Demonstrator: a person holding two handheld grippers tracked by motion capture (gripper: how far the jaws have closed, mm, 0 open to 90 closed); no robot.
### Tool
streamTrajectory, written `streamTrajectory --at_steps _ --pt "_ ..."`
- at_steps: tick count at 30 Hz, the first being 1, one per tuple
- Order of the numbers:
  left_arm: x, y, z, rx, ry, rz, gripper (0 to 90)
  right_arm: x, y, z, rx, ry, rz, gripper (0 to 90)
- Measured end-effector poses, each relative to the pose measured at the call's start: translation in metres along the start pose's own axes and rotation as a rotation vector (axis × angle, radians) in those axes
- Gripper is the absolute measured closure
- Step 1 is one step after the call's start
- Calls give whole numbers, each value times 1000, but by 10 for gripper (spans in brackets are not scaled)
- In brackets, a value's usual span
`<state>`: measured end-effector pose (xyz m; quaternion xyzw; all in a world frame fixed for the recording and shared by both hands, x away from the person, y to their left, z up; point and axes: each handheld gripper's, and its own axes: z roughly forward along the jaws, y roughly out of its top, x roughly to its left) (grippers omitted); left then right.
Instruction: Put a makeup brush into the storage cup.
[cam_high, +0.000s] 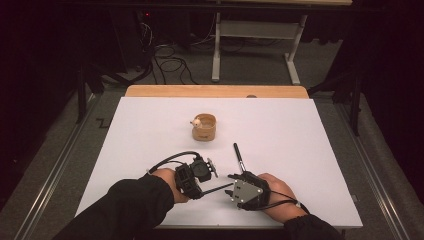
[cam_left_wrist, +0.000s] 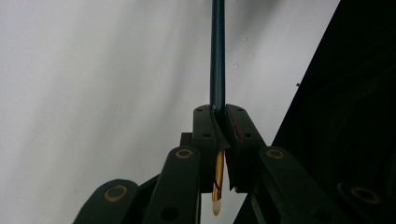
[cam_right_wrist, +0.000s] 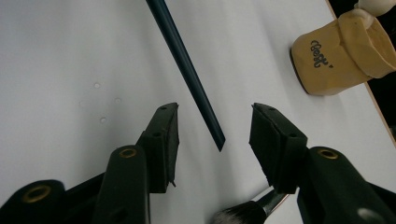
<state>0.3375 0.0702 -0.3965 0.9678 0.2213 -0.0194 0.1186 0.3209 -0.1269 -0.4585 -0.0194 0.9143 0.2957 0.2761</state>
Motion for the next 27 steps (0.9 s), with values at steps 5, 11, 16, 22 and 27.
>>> streamTrajectory --at_steps 5,11,16,22,27 --pt "-2 1 2 6 -6 3 835 -1 1 1 7 23 -4 576" --pt "-2 2 5 9 -9 6 834 0 4 2 15 41 -6 615" --pt "-3 1 4 4 -10 4 834 -3 4 3 29 58 -38 641" --pt "-2 0 3 4 -10 7 834 0 5 5 30 64 -43 678" --pt "-2 0 2 8 -10 12 834 -3 5 6 34 71 -57 699"
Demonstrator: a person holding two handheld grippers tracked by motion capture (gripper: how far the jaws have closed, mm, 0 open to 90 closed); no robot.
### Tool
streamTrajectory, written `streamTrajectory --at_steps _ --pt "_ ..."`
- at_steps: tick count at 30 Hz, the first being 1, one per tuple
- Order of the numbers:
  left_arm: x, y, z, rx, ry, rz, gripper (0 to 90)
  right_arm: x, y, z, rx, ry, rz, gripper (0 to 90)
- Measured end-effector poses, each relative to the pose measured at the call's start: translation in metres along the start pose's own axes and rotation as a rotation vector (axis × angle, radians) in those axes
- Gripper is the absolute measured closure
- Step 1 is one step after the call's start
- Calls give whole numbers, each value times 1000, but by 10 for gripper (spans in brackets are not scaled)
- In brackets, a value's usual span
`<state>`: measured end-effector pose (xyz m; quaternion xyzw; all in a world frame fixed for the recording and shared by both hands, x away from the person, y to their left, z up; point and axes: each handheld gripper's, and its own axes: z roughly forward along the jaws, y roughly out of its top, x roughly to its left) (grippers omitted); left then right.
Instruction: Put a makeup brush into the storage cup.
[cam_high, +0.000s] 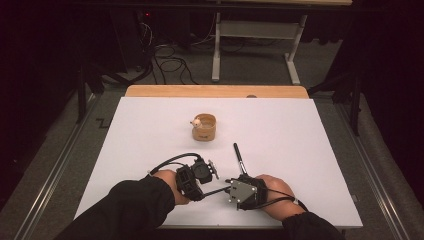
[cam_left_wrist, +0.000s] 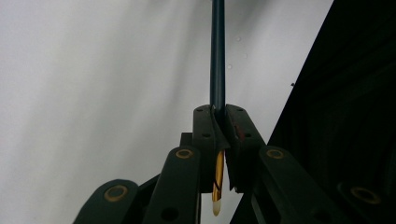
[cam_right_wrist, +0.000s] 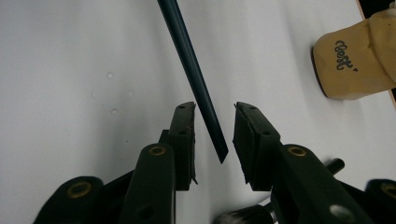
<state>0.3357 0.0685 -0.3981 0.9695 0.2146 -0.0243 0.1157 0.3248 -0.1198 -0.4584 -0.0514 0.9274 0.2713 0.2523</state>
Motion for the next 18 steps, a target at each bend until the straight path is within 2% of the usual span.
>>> streamTrajectory --at_steps 6,12,13,15,16,18 --pt "-1 0 -1 -11 1 -11 834 0 2 -1 1 3 -14 721" --pt "-1 0 -2 -14 -2 -9 835 1 3 0 2 -2 0 757" --pt "-2 0 -1 -28 -1 -23 834 1 3 -1 3 1 -6 763" --pt "-1 0 -2 -26 0 -21 835 0 3 0 1 4 -20 767" --pt "-1 0 -2 -27 -1 -22 834 1 2 -1 5 2 -8 773" --pt "-1 0 -2 -27 -1 -22 835 0 2 0 4 3 -15 774"
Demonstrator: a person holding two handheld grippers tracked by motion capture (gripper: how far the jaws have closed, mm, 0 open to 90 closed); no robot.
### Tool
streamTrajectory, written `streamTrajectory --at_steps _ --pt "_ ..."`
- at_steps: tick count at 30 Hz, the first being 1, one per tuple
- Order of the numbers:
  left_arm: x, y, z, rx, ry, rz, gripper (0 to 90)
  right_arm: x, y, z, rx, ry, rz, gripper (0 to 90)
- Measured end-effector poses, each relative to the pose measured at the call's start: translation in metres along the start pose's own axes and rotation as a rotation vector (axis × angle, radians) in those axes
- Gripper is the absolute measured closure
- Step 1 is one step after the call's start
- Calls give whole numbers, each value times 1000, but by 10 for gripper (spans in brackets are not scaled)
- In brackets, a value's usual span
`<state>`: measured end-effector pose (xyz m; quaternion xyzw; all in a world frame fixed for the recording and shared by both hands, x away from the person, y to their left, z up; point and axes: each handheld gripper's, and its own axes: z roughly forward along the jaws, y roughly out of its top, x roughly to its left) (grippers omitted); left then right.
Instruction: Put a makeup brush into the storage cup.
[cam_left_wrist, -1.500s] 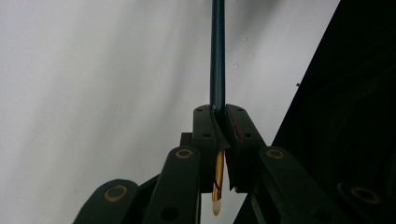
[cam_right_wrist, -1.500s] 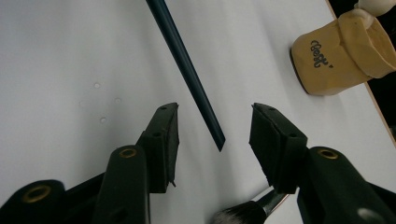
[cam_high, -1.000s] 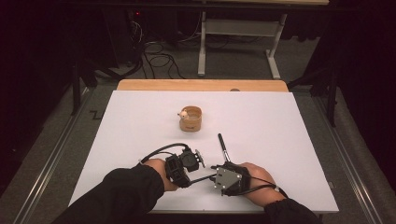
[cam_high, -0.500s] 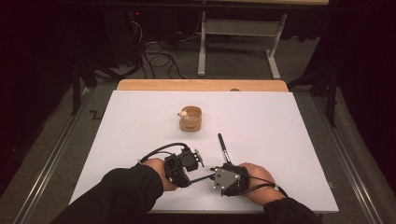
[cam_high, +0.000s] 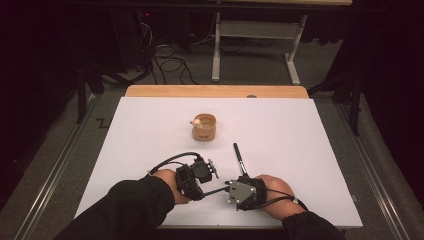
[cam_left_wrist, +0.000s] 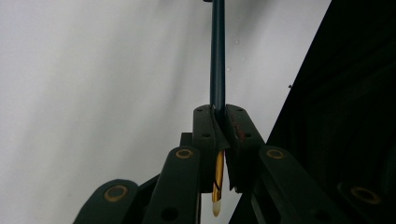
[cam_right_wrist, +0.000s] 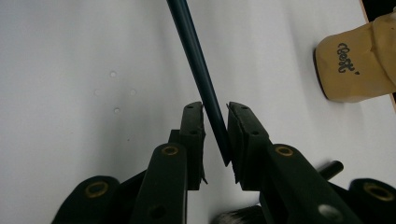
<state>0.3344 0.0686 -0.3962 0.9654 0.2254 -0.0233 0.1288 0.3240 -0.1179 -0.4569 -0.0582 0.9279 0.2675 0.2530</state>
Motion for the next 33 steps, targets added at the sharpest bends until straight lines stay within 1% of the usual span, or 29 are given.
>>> streamTrajectory --at_steps 1,2,4,6,9,13,14,15,17,18,21,23,26,28,30,31,33 --pt "0 0 0 1 0 2 834 1 0 0 2 -6 15 781" --pt "0 0 0 1 0 2 834 1 0 0 2 -6 15 784" --pt "0 0 0 0 -1 2 834 0 0 0 -1 -5 1 796" --pt "0 1 0 0 -1 2 834 0 0 0 1 -9 2 798" --pt "0 1 0 -4 -1 -2 834 -1 0 -1 3 -6 -10 802" --pt "0 1 -1 -3 -4 1 834 -1 -1 -2 1 -11 -7 805" --pt "-1 1 0 -15 -1 -13 834 -1 -1 -2 1 -11 -7 806" --pt "-1 1 0 -15 -1 -13 834 0 -1 -2 3 -13 -2 808" --pt "0 1 -1 -12 3 -9 834 -1 0 -1 3 -7 -18 812" --pt "0 1 -2 -10 3 -8 834 0 0 -1 2 -10 -11 813" --pt "0 0 -2 -14 4 -12 833 -1 -1 -1 4 -8 -18 816" --pt "1 1 -3 -15 2 -14 832 0 -1 -2 7 -14 -10 818" --pt "2 1 -4 -14 4 -14 831 -1 -1 -2 9 -13 -14 823" --pt "2 1 -4 -13 8 -14 828 -2 -1 -1 3 -7 -32 828" --pt "3 1 -4 -13 11 -16 824 -1 -1 -1 -1 -11 -30 831" --pt "3 0 -4 -13 12 -16 819 0 -1 -1 10 -7 -34 838" --pt "4 0 -5 -24 18 -27 810 0 -1 -1 5 -7 -41 845"
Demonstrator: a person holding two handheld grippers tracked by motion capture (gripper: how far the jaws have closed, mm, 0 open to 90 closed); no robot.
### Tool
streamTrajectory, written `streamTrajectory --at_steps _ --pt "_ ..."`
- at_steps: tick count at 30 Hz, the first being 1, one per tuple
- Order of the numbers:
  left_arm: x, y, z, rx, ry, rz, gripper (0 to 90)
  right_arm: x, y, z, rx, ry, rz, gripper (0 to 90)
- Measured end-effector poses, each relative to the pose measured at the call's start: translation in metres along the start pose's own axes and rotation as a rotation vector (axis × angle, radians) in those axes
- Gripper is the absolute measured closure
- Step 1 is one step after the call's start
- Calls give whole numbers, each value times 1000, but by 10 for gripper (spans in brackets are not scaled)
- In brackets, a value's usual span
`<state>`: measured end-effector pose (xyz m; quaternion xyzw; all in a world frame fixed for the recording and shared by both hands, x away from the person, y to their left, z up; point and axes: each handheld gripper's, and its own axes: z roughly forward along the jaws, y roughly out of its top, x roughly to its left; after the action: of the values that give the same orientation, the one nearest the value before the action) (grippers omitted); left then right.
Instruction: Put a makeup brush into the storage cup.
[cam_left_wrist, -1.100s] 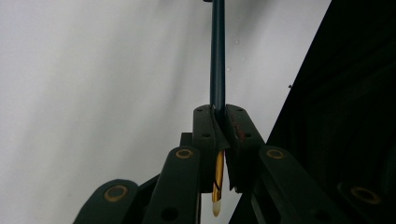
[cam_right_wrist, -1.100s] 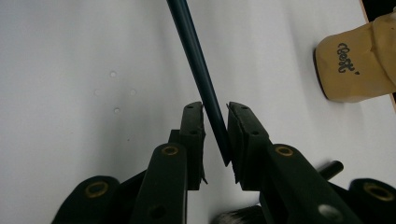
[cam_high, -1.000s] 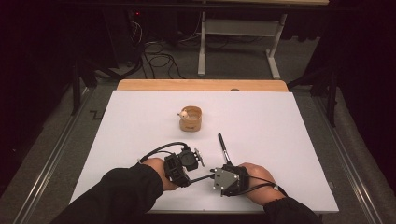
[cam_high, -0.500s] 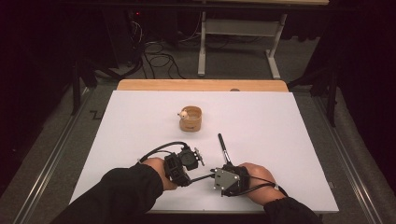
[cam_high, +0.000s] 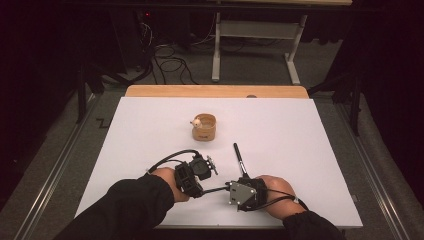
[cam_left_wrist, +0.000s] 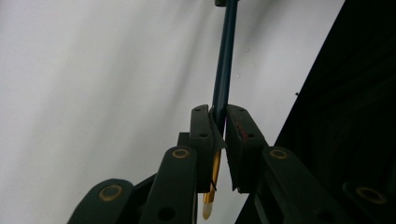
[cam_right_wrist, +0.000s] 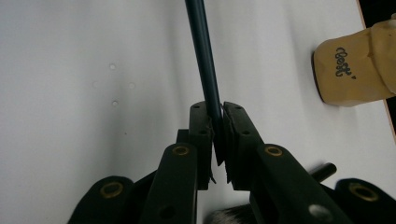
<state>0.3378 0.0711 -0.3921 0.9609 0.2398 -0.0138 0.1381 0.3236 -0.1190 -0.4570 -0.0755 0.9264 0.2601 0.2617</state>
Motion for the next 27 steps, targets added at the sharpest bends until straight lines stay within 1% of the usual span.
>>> streamTrajectory --at_steps 1,2,4,7,9,12,13,14,15,16,17,18,19,20,22,23,24,25,26,27 --pt "1 0 0 -2 4 -3 810 0 0 0 0 0 0 845" --pt "3 0 -3 13 17 9 797 0 0 0 2 12 -19 856" --pt "5 0 -4 3 21 -3 774 2 0 0 -1 8 -17 864" --pt "7 -1 -4 -13 27 -28 726 2 1 -1 -6 24 -14 868" --pt "8 -1 -4 -15 36 -33 686 2 1 -1 -12 26 -15 868" --pt "10 -3 -4 -25 53 -54 591 2 0 -2 -14 25 -18 867" --pt "10 -3 -4 -25 53 -54 559 1 0 -2 -13 23 -19 867" --pt "12 -3 -4 -29 61 -64 535 1 0 -2 -13 20 -20 867" --pt "13 -4 -4 -35 63 -69 535 1 0 -2 -13 20 -20 867" --pt "13 -5 -5 -45 71 -76 506 1 0 -2 -16 16 -16 867" --pt "14 -5 -5 -50 76 -81 466 2 -1 -3 -8 14 2 867" --pt "14 -6 -6 -58 78 -85 417 0 -1 -3 -9 14 -8 867" --pt "15 -8 -7 -69 91 -93 392 2 -2 -4 -7 2 18 867" --pt "15 -8 -7 -69 91 -93 366 1 -2 -4 -4 9 9 867" --pt "18 -11 -7 -91 111 -111 310 0 -4 -4 -4 -3 18 867" --pt "19 -12 -7 -98 115 -117 284 -1 -4 -5 -1 -1 7 867" --pt "20 -14 -8 -107 114 -124 255 -1 -5 -6 2 -2 14 867" --pt "20 -14 -8 -107 114 -124 235 -1 -5 -6 2 -2 14 867" --pt "20 -16 -7 -118 118 -138 212 -3 -6 -6 -1 -5 15 867" --pt "21 -17 -7 -123 119 -145 212 -3 -6 -6 -1 -5 15 867"
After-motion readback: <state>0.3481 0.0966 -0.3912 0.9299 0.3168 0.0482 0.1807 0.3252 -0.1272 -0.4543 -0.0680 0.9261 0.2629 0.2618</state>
